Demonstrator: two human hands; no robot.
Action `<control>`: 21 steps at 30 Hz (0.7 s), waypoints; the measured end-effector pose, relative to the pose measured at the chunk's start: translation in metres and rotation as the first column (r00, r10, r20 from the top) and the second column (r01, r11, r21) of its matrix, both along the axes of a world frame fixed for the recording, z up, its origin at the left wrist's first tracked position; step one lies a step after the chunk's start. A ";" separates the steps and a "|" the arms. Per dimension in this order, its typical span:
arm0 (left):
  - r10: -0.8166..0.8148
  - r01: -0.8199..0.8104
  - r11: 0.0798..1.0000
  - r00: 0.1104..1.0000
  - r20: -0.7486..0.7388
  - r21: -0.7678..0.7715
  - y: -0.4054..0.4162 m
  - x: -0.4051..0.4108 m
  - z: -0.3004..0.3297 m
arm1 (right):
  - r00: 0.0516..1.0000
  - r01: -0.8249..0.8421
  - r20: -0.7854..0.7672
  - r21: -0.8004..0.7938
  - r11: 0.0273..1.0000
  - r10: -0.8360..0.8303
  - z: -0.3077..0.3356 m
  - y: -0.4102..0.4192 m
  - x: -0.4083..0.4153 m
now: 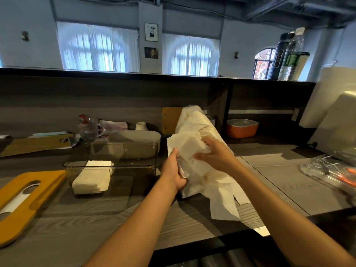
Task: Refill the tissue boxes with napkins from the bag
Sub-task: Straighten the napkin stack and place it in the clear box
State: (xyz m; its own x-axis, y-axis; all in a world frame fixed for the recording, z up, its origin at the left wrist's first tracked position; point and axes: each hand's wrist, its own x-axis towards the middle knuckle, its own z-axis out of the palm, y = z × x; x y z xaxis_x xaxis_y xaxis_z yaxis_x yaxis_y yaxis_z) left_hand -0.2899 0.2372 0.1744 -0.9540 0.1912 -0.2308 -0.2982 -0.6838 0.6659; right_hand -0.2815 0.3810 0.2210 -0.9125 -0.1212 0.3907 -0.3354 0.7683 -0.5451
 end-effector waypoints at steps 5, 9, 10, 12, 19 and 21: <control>0.005 -0.006 1.000 1.000 0.012 0.026 0.001 -0.001 0.001 | 0.998 -0.038 -0.064 -0.356 0.934 0.016 0.013 0.004 0.006; -0.051 0.049 0.994 0.999 0.017 0.093 0.002 0.003 0.004 | 0.983 -0.129 -0.005 -0.734 0.667 0.185 0.038 -0.007 0.010; -0.048 0.047 0.994 0.999 0.010 0.102 0.002 0.003 0.004 | 0.979 -0.109 0.023 -0.783 0.613 0.205 0.042 -0.012 0.007; -0.049 0.051 0.994 0.999 -0.021 0.098 0.001 0.002 0.002 | 0.981 -0.041 0.088 -0.776 0.630 0.173 0.041 -0.022 0.000; -0.162 0.171 0.985 0.969 -0.186 0.035 0.000 0.002 -0.001 | 0.994 0.102 0.081 -0.547 0.831 -0.068 0.004 -0.033 -0.018; -0.152 0.142 0.988 0.970 -0.188 -0.066 0.001 -0.004 -0.003 | 0.993 0.100 0.103 -0.493 0.864 -0.056 -0.004 -0.028 -0.021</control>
